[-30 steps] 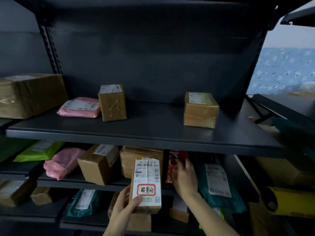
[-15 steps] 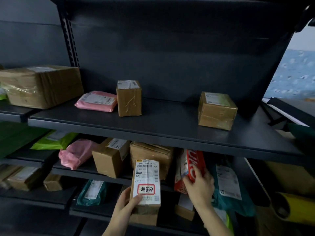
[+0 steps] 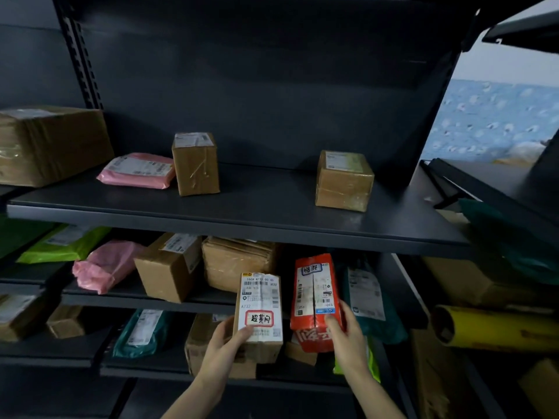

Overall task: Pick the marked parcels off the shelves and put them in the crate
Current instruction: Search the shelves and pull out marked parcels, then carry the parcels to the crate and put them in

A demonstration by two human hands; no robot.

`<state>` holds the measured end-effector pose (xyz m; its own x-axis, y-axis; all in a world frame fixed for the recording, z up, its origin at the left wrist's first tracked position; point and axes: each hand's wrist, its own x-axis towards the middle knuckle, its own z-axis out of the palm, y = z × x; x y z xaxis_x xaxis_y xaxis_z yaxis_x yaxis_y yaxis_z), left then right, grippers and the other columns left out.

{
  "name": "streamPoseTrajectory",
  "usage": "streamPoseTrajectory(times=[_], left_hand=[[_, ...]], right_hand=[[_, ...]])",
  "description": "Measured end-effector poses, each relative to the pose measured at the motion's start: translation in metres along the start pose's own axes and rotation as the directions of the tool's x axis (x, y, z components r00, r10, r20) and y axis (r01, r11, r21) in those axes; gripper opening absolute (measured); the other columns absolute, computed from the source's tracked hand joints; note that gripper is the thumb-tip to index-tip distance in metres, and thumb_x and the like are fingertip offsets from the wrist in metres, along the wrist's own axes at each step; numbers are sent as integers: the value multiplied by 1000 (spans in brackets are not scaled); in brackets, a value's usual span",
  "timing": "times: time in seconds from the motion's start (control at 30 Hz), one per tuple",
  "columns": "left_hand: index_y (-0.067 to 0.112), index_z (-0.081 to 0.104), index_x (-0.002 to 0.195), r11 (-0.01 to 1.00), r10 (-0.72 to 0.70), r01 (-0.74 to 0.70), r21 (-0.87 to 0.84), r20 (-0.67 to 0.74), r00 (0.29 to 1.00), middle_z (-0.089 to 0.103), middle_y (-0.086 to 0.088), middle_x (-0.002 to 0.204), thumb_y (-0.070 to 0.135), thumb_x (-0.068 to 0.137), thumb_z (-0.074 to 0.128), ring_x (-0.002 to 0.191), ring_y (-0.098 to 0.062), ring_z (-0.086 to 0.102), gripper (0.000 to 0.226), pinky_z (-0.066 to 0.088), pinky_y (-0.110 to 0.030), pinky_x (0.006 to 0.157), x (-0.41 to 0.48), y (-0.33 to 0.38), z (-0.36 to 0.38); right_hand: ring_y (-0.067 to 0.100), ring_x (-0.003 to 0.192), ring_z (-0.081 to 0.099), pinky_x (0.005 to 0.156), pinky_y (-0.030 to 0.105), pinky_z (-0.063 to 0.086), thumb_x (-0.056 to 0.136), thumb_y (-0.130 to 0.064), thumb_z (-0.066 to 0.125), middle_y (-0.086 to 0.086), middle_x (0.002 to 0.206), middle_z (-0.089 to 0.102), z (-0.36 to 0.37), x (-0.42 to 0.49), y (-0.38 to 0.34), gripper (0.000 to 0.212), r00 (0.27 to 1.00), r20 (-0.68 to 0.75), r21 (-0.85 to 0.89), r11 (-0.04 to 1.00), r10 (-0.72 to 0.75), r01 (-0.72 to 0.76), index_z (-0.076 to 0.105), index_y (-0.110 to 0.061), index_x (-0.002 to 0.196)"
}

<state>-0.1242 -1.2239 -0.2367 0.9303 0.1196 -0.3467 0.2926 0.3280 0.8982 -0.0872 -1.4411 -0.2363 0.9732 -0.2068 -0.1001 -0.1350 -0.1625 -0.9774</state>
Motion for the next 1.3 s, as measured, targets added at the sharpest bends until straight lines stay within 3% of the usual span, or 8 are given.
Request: streamPoseTrajectory(times=[0.13, 0.27, 0.53, 0.77, 1.03, 1.17, 1.23, 1.3], left_hand=[[20, 38, 138, 1000, -5, 5, 26, -13, 1000, 61, -5, 118, 44, 54, 76, 113, -26, 57, 96, 40, -49, 106, -2, 1, 4], [23, 44, 130, 998, -19, 21, 54, -37, 999, 65, -2, 112, 47, 49, 78, 107, -23, 60, 91, 44, -49, 103, -6, 6, 1], [25, 47, 127, 999, 10, -9, 50, -18, 1000, 68, -5, 114, 58, 33, 87, 109, -26, 63, 108, 45, -50, 102, -20, 14, -3], [17, 47, 130, 996, 89, -89, 26, 33, 996, 68, -9, 116, 37, 59, 77, 107, -27, 64, 80, 50, -45, 95, -41, 26, -8], [18, 50, 124, 985, 171, -171, -6, 11, 985, 71, -8, 109, 29, 65, 71, 98, -22, 69, 63, 55, -31, 71, -68, 51, -35], [14, 52, 121, 981, 195, -195, 21, -54, 979, 73, -6, 106, 22, 76, 67, 97, -22, 69, 48, 55, -30, 74, -81, 62, -61], [12, 53, 121, 981, 192, -190, 26, -95, 977, 71, -8, 108, 18, 81, 65, 101, -25, 66, 42, 52, -36, 86, -87, 67, -76], [12, 56, 118, 981, 193, -190, 34, -123, 973, 73, -7, 105, 18, 82, 65, 97, -23, 67, 38, 51, -35, 85, -96, 73, -91]], right_hand=[[8, 87, 64, 53, 13, 49, 91, -20, 56, -9, 99, 62, -4, -1, -3, 29, 1000, 6, 60, 998, 28, -29, 48, -41, 108], [18, 88, 66, 58, 23, 49, 93, -20, 52, 3, 107, 65, -10, -2, -7, 36, 996, -7, 198, 976, 89, -86, 48, -25, 129], [29, 90, 68, 68, 36, 52, 91, -22, 52, 12, 103, 69, -17, -37, -12, 36, 991, 89, 424, 896, 101, -129, 51, -22, 127], [25, 86, 70, 70, 36, 51, 83, -12, 55, 6, 96, 74, -15, -68, -10, 36, 983, 179, 511, 851, 29, -118, 58, -23, 117], [29, 108, 63, 96, 55, 46, 74, -17, 60, 7, 116, 67, 5, -80, -36, 48, 937, 330, 456, 888, -110, -56, 55, -30, 120], [30, 105, 62, 92, 52, 49, 82, -9, 57, 8, 111, 68, 25, -80, -51, 36, 913, 383, 419, 907, -138, -38, 59, -32, 109], [29, 101, 65, 85, 48, 53, 75, -24, 65, 10, 109, 69, 38, -81, -61, 28, 902, 407, 415, 909, -142, -44, 61, -27, 102], [22, 91, 70, 69, 34, 57, 65, -39, 69, 7, 101, 72, 54, -83, -72, 38, 887, 436, 387, 921, -151, -33, 60, -23, 98]])
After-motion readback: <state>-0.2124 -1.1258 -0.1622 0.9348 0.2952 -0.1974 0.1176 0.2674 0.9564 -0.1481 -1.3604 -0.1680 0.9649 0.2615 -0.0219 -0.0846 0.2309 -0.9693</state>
